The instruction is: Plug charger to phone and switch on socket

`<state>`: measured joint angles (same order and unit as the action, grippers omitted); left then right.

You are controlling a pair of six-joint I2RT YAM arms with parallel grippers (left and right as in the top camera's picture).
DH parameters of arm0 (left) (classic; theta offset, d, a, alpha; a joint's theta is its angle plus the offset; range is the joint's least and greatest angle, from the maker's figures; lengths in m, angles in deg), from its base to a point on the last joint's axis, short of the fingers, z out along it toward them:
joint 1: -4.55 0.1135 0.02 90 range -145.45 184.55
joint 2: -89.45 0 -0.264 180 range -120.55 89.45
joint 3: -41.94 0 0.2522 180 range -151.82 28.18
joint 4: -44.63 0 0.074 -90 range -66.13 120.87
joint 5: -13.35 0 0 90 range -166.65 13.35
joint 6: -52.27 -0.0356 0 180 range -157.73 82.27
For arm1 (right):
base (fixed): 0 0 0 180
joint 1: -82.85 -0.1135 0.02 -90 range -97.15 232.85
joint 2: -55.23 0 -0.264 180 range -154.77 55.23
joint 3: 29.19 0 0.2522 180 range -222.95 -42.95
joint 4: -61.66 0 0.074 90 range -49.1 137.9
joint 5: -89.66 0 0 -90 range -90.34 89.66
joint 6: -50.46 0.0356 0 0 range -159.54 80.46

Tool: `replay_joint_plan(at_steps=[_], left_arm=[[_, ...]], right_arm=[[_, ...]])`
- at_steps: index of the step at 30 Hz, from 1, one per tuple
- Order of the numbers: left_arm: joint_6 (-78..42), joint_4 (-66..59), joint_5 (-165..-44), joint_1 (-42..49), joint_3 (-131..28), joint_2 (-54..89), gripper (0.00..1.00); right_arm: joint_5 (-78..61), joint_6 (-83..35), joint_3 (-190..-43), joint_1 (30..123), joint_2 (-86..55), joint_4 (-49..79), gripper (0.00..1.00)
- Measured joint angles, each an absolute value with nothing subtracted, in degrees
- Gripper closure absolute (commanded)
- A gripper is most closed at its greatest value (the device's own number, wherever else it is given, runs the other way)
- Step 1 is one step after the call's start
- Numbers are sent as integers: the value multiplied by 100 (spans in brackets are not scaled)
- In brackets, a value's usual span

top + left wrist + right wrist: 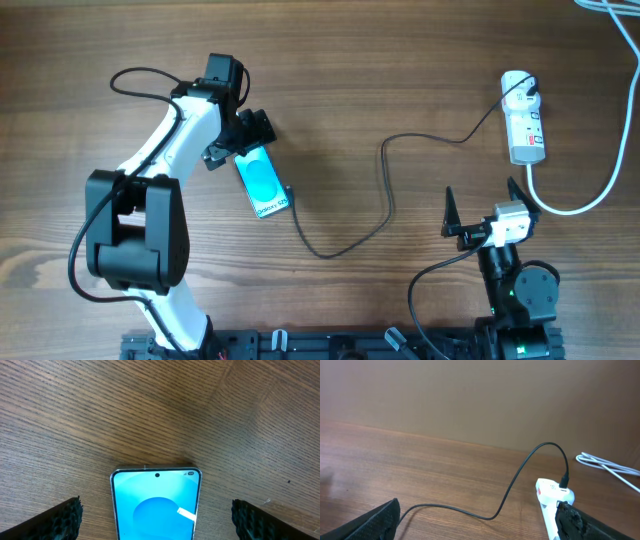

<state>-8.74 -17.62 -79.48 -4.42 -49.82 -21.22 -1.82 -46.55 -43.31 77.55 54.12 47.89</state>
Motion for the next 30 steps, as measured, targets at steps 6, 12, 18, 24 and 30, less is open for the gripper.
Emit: replay_joint_plan(at_steps=[6,12,18,24,30], left_arm=[[-874,-1705,-7948,-442,-4982,-2122,0],[-874,-1556,-7948,-442,-4982,-2122,0],[-874,-1530,-7948,-442,-4982,-2122,0],[-874,-1511,-7948,-442,-4982,-2122,0],[-874,-1508,-7948,-442,-4982,-2122,0]], right_arm=[[-182,-4655,-4331,7755,5412,4787,0],[-184,-4655,-4331,7755,5412,4789,0],[-182,-4655,-4331,7755,5412,4789,0],[-182,-4655,-4331,7755,5412,4789,0],[-182,-4652,-4331,7755,5412,4789,0]])
